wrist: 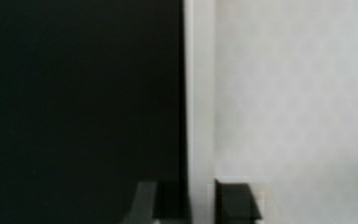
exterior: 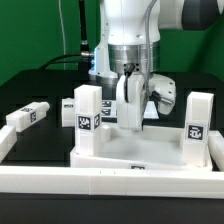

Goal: Assemble desk

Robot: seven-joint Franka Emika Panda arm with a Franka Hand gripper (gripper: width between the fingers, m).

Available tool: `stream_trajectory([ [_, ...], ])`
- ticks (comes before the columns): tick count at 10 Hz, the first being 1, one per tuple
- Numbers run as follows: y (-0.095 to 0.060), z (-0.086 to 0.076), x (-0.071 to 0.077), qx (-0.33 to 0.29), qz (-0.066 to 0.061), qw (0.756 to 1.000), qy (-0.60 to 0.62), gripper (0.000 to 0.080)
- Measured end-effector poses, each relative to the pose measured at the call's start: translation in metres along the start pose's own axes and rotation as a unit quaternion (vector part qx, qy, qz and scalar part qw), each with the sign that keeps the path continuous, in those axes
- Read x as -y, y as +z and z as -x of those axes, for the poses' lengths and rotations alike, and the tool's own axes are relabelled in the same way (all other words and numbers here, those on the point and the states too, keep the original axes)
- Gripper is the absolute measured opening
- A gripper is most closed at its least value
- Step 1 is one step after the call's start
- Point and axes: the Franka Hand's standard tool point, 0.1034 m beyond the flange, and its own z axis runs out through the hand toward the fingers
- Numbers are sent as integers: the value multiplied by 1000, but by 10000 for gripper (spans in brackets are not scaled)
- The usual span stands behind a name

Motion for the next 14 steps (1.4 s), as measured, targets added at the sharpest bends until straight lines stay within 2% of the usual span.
stream_trajectory([
  [3, -1, -2, 1, 0, 0, 994, -109, 60],
  [4, -3, -9, 3, -1, 1, 989, -148, 60],
  [7, -4, -35, 3, -10, 4, 963, -270, 60],
  [10, -4, -44, 3, -14, 6, 943, -332, 60],
  [14, -6, -56, 6, -22, 3, 897, -442, 60],
])
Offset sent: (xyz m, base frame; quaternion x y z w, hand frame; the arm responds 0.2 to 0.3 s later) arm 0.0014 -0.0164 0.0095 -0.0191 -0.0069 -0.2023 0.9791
